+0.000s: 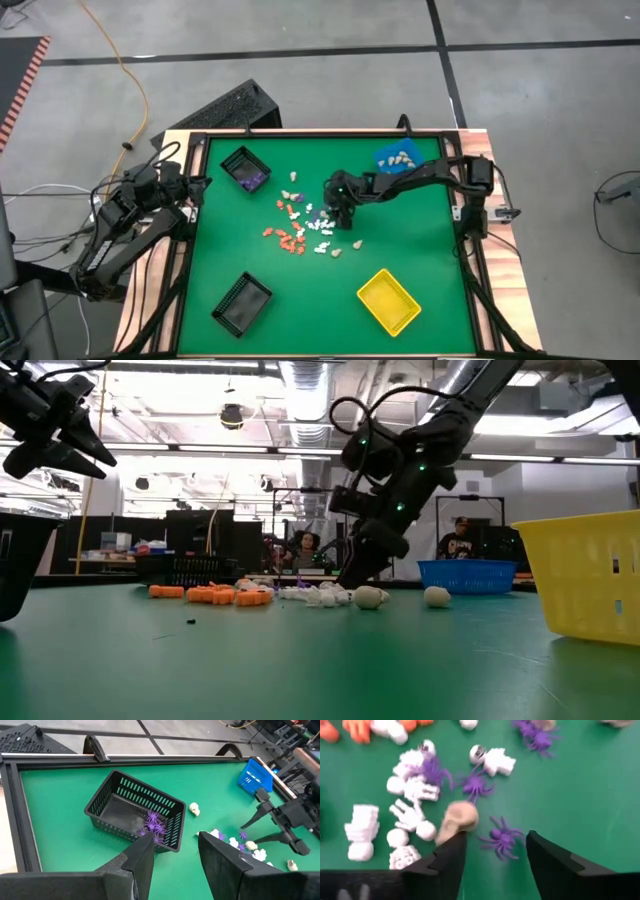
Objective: Sort Halloween decoration
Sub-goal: Put the purple spider toy into the top black basket
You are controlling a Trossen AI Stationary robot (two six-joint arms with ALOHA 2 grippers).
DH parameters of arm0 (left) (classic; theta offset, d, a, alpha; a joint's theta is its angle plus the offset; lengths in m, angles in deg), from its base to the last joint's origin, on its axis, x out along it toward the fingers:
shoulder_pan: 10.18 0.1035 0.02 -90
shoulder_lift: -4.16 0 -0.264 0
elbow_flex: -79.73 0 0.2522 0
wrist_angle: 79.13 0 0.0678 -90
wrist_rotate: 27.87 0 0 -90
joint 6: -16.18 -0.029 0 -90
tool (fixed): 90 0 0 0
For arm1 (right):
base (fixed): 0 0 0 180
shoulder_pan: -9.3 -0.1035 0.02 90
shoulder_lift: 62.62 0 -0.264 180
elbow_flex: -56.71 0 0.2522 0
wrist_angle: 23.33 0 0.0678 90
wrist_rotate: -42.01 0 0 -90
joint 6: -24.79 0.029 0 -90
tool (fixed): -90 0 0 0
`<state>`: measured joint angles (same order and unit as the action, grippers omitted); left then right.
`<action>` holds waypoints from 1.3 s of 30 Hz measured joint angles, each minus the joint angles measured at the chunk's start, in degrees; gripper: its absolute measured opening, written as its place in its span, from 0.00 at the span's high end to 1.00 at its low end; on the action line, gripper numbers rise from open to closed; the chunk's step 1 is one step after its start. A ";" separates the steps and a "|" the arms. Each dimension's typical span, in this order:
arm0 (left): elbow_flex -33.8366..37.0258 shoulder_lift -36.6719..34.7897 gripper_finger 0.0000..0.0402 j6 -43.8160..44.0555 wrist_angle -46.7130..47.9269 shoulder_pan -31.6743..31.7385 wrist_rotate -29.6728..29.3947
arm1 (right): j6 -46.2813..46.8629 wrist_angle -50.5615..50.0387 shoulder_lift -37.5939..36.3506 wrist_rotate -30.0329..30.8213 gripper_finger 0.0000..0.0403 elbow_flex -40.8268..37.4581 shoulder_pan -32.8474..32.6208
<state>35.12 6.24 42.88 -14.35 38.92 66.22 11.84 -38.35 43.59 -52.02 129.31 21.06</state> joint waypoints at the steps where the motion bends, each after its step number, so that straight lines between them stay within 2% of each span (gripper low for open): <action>1: 0.00 -0.01 0.64 0.00 0.10 0.01 -0.11 | -0.54 -0.15 0.65 0.63 0.40 0.69 -0.14; 6: 0.00 -0.01 0.64 0.02 0.23 0.02 -0.37 | -0.51 0.46 2.50 1.38 0.39 2.39 -0.03; 10: 0.00 -0.01 0.64 -0.04 0.22 0.01 -0.45 | 1.19 -0.15 3.42 1.20 0.44 2.59 0.10; 15: 0.00 -0.01 0.64 -0.13 0.69 0.02 -0.48 | 2.60 -2.82 3.46 1.17 0.56 2.61 0.09; 23: -0.02 -0.01 0.64 -0.72 0.69 0.00 -0.48 | 6.60 -3.22 3.53 1.14 0.82 2.55 0.05; 29: -0.01 -0.01 0.64 -0.72 0.67 0.00 -0.48 | 7.85 -2.99 3.61 1.27 0.95 2.54 0.04; 39: 0.00 -0.01 0.64 -0.74 0.67 0.00 -0.47 | 9.88 -4.44 2.44 2.53 0.96 5.93 0.33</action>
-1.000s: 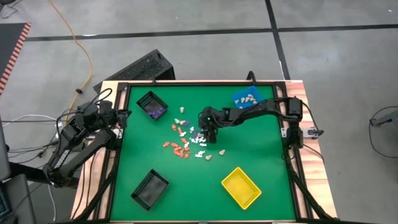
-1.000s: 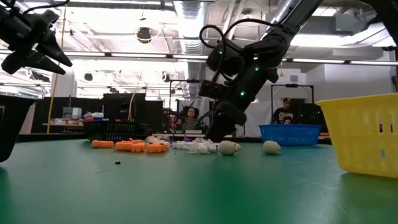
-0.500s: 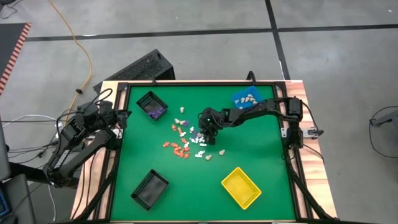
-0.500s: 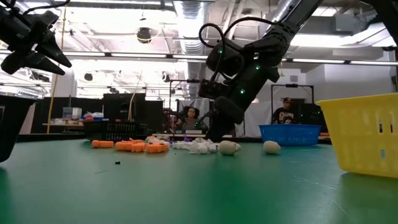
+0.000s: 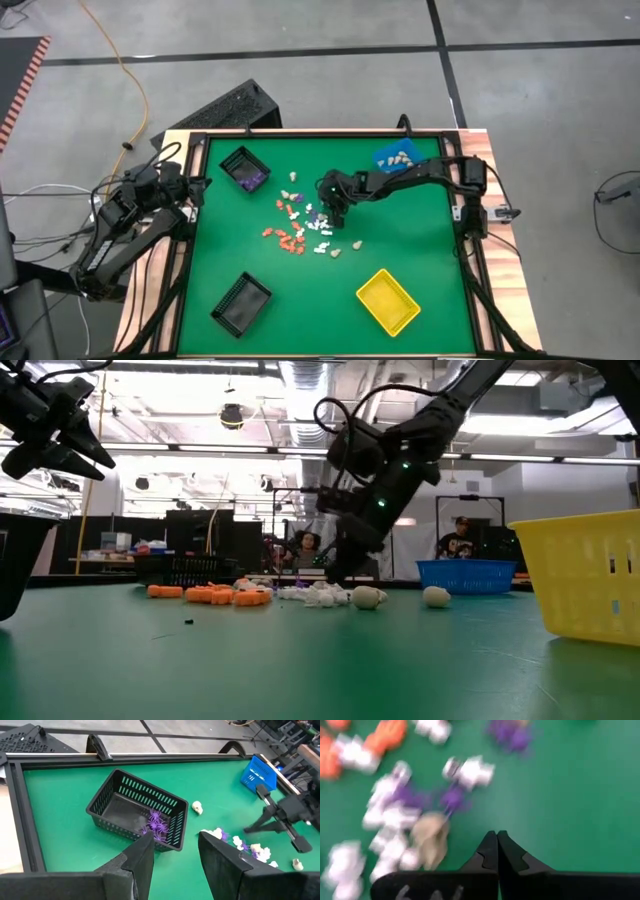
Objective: Sort Halloween decoration
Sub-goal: Put the purple spider toy into the top black basket
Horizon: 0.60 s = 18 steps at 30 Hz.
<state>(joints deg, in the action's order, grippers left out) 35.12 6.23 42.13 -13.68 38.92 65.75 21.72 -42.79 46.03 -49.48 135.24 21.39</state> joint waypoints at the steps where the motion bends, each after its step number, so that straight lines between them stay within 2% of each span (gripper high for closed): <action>1: 0.00 0.00 0.64 0.00 0.00 0.01 -0.01 | -0.10 -0.48 -0.23 0.25 0.96 0.80 0.16; 7: 0.00 0.00 0.64 0.00 -0.01 0.02 -0.09 | -2.08 -1.37 -0.61 0.53 0.96 6.34 0.23; 14: 0.00 0.00 0.64 -0.02 -0.01 0.00 -0.05 | -2.80 3.76 -0.44 1.67 0.96 12.36 0.56; 16: 0.00 0.00 0.64 -0.02 -0.03 0.01 -0.05 | -1.59 1.88 -0.47 2.61 0.95 13.16 0.67; 18: 0.00 0.00 0.64 -0.02 -0.01 0.00 -0.04 | -0.18 -2.60 -0.47 2.91 0.90 13.85 0.76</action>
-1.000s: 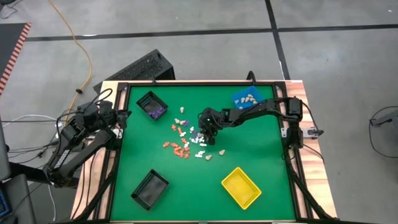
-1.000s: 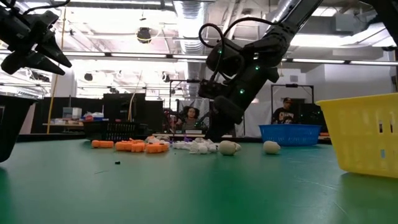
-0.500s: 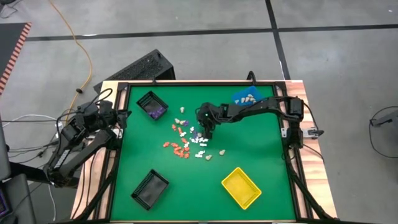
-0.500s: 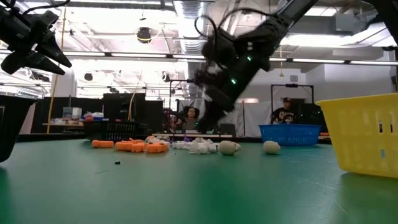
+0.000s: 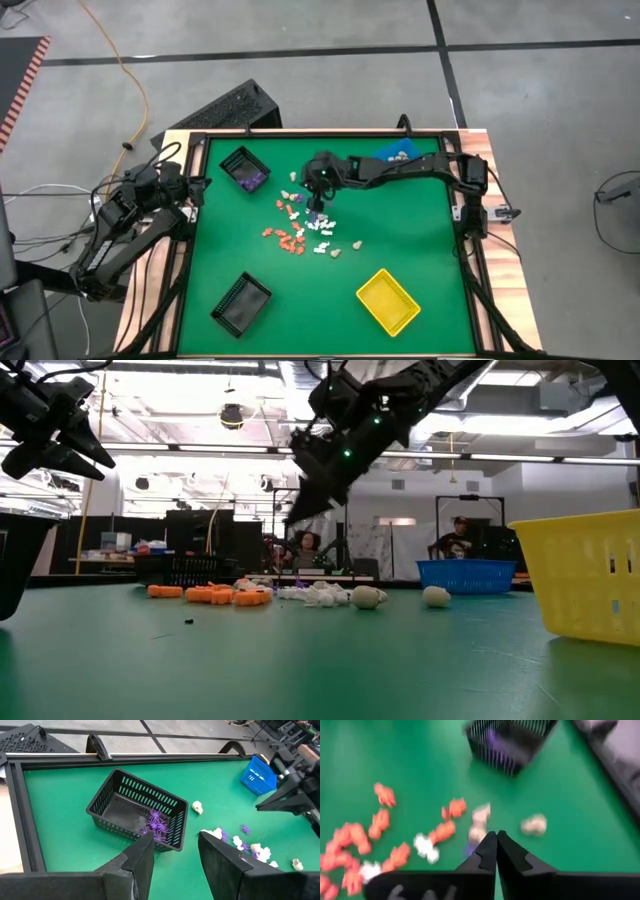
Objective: Sort Halloween decoration
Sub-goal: Put the purple spider toy into the top black basket
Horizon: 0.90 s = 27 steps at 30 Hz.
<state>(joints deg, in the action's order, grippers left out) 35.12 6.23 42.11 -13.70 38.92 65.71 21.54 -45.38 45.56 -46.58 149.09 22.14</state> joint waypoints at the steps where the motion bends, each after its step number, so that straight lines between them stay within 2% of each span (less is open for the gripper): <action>1: 0.00 0.00 0.64 0.00 -0.01 0.01 -0.01 | 0.37 -2.94 0.00 0.02 0.86 0.28 0.04; 8: 0.00 0.00 0.64 -0.02 0.01 0.02 0.03 | -0.78 -18.99 0.00 0.04 0.52 0.63 -1.26; 13: 0.00 0.00 0.64 0.00 0.03 0.01 0.05 | -4.74 -20.00 -0.07 -0.07 0.34 -1.05 -1.93; 27: 0.00 0.00 0.64 -0.02 0.03 0.00 0.05 | -6.22 -12.36 -0.09 -0.18 0.32 -7.29 -0.27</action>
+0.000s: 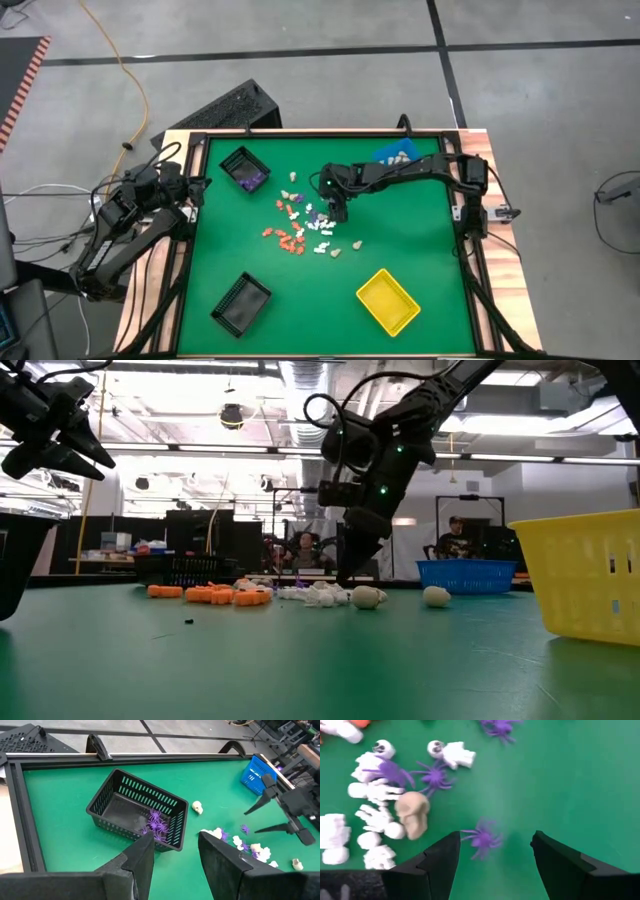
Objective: Sort Halloween decoration
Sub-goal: Put the purple spider toy into the top black basket
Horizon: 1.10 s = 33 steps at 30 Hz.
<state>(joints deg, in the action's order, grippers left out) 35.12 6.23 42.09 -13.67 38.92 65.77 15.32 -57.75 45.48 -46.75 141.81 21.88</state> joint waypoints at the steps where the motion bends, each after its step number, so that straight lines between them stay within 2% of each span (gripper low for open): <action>1: 0.00 0.00 0.64 0.02 0.00 0.02 0.02 | 0.00 1.38 0.00 -0.21 0.32 -0.61 -0.04; 9: 0.00 0.00 0.64 0.00 0.00 0.01 0.00 | 0.09 3.46 0.02 -1.02 0.32 -2.19 -0.06; 16: 0.00 0.02 0.64 0.05 0.09 0.02 0.06 | 0.67 5.56 3.98 -3.31 0.32 -1.54 -0.45; 21: 0.00 0.02 0.64 0.09 0.24 0.01 0.10 | 3.21 4.84 4.36 -1.72 0.33 -1.56 -0.46; 25: 0.00 0.02 0.64 0.04 0.30 0.02 -0.06 | 3.89 4.54 4.15 -1.50 0.43 -1.63 -0.10; 33: 0.00 0.02 0.64 0.04 0.31 0.02 -0.09 | 3.91 4.45 4.20 -1.57 0.75 -1.69 -0.76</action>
<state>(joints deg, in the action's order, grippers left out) 35.12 6.25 42.13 -13.36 38.94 65.68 19.23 -53.30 49.67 -48.33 140.12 21.12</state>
